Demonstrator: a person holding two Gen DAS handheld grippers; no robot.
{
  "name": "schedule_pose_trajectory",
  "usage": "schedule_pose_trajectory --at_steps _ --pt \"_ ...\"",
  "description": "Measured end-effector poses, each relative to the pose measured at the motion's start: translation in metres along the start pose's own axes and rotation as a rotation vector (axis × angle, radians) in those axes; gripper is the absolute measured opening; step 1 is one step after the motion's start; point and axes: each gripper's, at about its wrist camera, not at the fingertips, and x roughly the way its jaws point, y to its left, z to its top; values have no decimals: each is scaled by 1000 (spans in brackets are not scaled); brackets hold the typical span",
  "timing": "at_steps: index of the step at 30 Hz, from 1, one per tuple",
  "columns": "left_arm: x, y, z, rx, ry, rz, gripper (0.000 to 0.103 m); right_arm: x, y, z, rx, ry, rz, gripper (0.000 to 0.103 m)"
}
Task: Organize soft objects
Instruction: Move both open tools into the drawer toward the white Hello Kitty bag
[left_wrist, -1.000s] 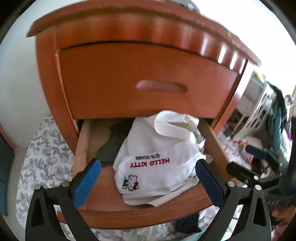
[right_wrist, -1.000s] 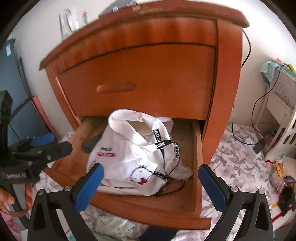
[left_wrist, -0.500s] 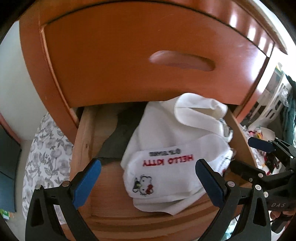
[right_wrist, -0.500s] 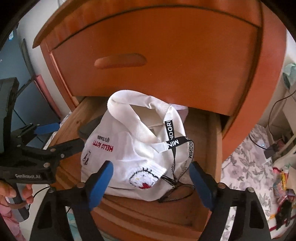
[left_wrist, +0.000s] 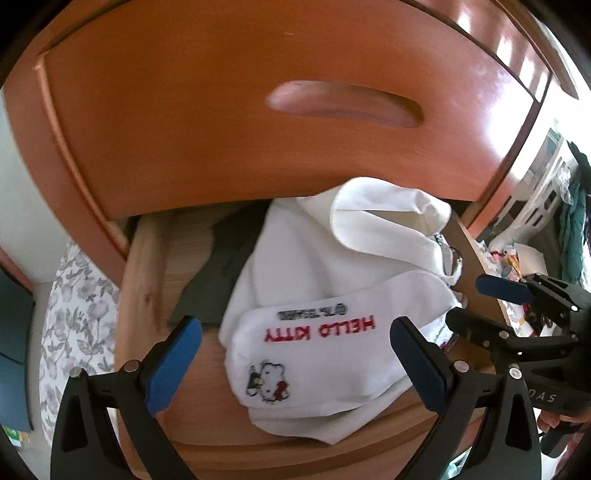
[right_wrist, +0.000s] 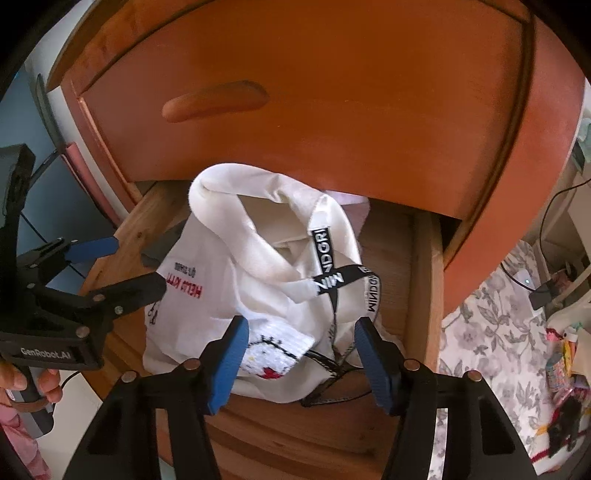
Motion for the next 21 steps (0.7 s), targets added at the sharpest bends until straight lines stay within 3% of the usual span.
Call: schedule_pose_trajectory --at_steps 17,21 --pt "34 -76 7 211 71 5 99 -23 -39 -2 75 -41 -40 63" --pt "43 -85 14 211 80 -22 80 -23 -42 -4 89 -41 -36 63"
